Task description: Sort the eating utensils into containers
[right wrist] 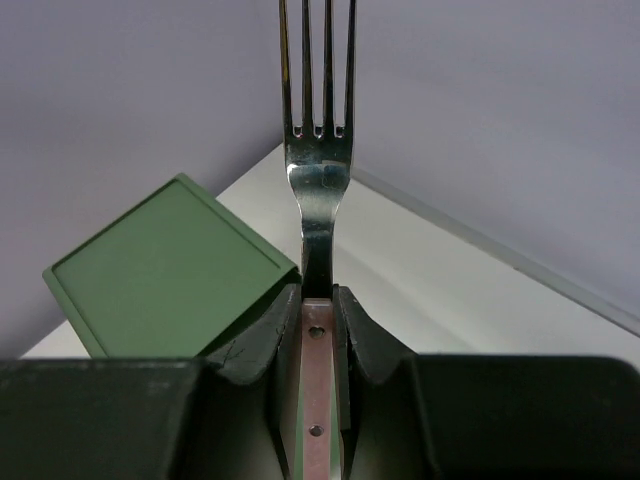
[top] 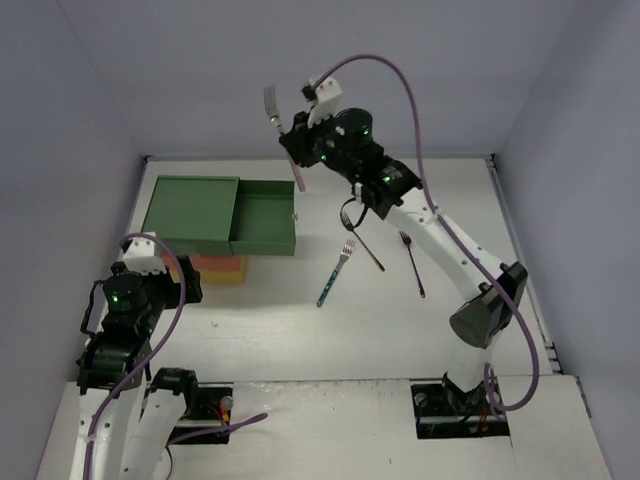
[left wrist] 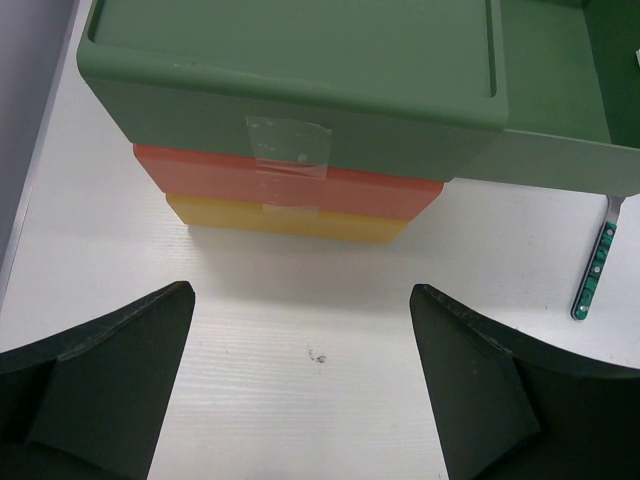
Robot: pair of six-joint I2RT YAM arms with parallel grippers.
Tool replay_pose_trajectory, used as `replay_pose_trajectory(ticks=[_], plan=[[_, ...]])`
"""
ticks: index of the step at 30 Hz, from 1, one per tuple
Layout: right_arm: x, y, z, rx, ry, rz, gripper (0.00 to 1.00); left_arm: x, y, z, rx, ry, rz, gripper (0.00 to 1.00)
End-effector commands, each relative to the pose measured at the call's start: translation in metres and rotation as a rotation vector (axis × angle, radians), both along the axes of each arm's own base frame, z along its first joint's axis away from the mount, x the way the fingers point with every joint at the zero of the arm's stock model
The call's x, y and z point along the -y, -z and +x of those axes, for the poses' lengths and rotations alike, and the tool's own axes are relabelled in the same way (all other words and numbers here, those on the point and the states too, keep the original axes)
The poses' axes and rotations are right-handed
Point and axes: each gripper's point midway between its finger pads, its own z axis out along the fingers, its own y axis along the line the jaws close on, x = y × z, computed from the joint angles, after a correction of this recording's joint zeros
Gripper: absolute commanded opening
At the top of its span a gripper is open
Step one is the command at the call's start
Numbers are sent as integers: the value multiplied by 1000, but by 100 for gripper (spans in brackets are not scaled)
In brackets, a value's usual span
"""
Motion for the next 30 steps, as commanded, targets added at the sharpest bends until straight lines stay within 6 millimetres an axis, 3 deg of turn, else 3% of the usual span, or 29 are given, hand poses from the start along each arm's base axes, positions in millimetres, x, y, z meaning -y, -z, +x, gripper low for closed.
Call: replay_pose_trajectory(ticks=[1, 5, 12, 19, 23, 27, 30], plan=[[-45, 24, -2, 0, -90, -32, 0, 1, -14, 13, 53, -7, -10, 87], [-60, 65, 2, -50, -107, -85, 0, 1, -13, 14, 49, -8, -8, 87], [-62, 109, -5, -115, -106, -147, 0, 1, -11, 16, 43, -5, -9, 87], [-52, 120, -12, -142, -73, -168, 0, 2, -10, 16, 38, -2, -9, 87], [-48, 125, -16, -153, -64, -178, 5, 2, -11, 16, 38, -3, -9, 87], [-47, 126, -18, -153, -65, -183, 18, 2, -10, 16, 37, -2, -9, 87], [-47, 121, -20, -140, -67, -183, 34, 2, -10, 17, 35, 0, -10, 87]])
